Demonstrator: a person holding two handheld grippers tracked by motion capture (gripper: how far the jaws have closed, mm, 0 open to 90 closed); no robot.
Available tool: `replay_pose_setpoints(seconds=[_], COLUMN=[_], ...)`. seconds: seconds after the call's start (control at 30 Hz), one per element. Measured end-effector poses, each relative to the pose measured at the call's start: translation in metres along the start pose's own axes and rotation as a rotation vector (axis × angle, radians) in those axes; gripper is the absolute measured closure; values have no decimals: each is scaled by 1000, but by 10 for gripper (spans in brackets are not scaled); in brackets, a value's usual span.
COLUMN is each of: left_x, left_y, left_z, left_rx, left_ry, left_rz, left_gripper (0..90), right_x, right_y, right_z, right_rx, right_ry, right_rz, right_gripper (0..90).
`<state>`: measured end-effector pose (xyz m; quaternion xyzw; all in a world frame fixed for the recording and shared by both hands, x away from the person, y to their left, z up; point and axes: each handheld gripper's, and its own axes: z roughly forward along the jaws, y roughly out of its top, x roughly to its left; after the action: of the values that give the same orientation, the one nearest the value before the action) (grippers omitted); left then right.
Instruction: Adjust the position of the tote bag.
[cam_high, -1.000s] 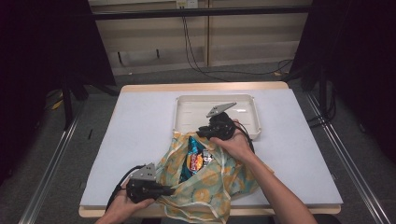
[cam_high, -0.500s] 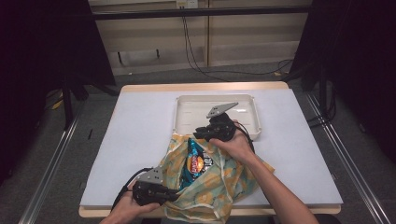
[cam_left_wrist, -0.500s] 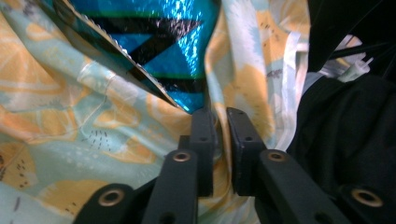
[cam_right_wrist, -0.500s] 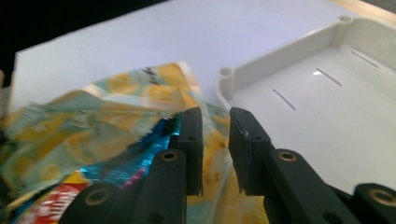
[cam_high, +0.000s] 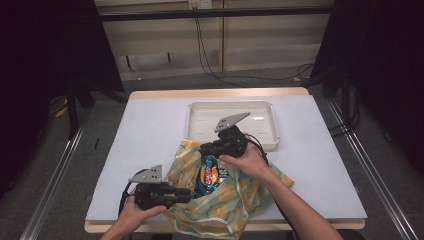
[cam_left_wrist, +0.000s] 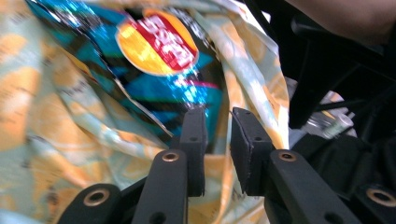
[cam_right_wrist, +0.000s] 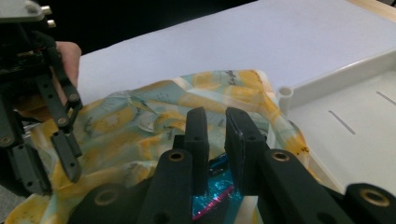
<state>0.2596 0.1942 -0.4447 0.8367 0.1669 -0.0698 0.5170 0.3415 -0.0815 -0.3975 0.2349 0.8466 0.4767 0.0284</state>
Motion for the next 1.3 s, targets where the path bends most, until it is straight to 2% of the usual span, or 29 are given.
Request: replay_pose_setpoints(seconds=[0.1,0.13,0.2,0.23,0.3,0.33,0.37,0.43,0.47,0.57,0.67,0.7,0.83,0.93,0.97,1.0,1.17,1.23,1.3], left_x=[1,3,3,3,2,3,3,4,4,6,8,9,12,12,11,13,13,13,13], left_y=[1,-1,-2,-3,-3,-3,-3,-4,-5,-7,-10,-10,-10,-11,-11,-12,-13,-13,-13], left_z=[2,8,12,15,20,22,22,24,25,24,25,26,30,29,29,28,30,30,30], left_rx=[1,28,45,52,68,82,82,89,98,102,121,130,136,136,130,140,141,148,154], left_ry=[29,34,32,31,32,37,37,43,55,67,93,102,102,103,103,103,106,110,115], left_rz=[-5,-9,-13,-16,-15,-9,-9,-11,-9,-13,-19,-22,-26,-30,-38,-34,-31,-32,-35], left_gripper=[756,751,747,731,726,724,721,720,720,706,705,705,704,704,704,704,702,702,702], right_x=[0,0,-1,-3,-5,-6,-6,-11,-13,-17,-14,-14,-14,-15,-15,-15,-16,-17,-17], right_y=[1,-1,-4,-9,-14,-17,-17,-20,-21,-22,-21,-21,-16,-15,-15,-14,-17,-17,-17], right_z=[-1,1,3,7,8,9,9,10,10,14,20,20,30,34,37,39,39,40,41], right_rx=[10,31,39,61,65,69,69,74,78,85,103,103,150,155,172,186,206,211,223], right_ry=[14,19,6,5,2,-16,-16,-25,-27,2,54,54,88,79,74,80,107,119,102], right_rz=[4,8,10,16,17,18,18,35,37,61,48,48,47,45,43,48,61,64,60], right_gripper=[796,767,754,734,664,590,590,480,472,420,372,372,344,371,386,425,476,521,592])
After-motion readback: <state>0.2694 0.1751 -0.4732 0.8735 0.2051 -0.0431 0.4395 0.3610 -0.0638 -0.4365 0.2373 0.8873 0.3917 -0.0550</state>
